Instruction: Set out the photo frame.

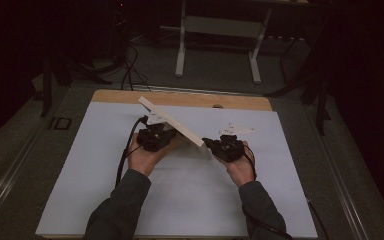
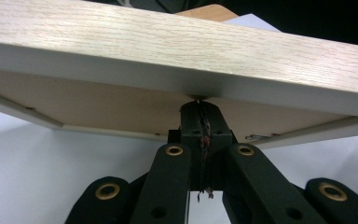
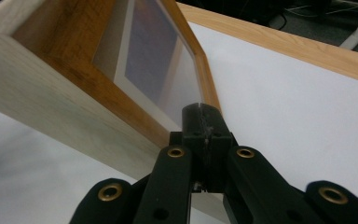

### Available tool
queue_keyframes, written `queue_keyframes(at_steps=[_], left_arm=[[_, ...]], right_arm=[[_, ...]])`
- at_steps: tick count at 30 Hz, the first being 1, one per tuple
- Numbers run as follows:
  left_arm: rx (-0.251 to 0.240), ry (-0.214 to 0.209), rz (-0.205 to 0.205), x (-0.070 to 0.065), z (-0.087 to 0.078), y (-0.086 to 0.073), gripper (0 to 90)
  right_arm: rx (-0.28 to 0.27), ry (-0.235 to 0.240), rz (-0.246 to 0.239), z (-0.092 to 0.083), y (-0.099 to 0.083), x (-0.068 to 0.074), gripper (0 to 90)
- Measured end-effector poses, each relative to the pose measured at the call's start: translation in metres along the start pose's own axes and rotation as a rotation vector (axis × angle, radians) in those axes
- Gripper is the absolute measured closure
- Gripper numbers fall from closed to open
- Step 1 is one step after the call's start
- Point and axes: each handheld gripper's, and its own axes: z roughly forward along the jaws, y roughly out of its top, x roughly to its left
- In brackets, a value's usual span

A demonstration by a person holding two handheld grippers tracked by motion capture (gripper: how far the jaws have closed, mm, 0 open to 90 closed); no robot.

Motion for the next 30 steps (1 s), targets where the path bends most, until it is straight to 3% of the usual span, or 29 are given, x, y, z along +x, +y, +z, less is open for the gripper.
queue_keyframes(at_steps=[19, 22, 30], left_arm=[[0.012, -0.009, 0.022, 0.002, 0.003, 0.002, 90.0], [0.014, -0.02, 0.014, 0.003, 0.003, 0.002, 90.0], [0.034, -0.046, 0.039, -0.003, 0.0, 0.003, 90.0]], right_arm=[[0.018, 0.075, -0.076, 0.003, 0.002, 0.013, 89.7], [0.019, 0.083, -0.085, 0.003, 0.003, 0.014, 89.7], [0.023, 0.102, -0.101, 0.003, 0.005, 0.019, 89.7]])
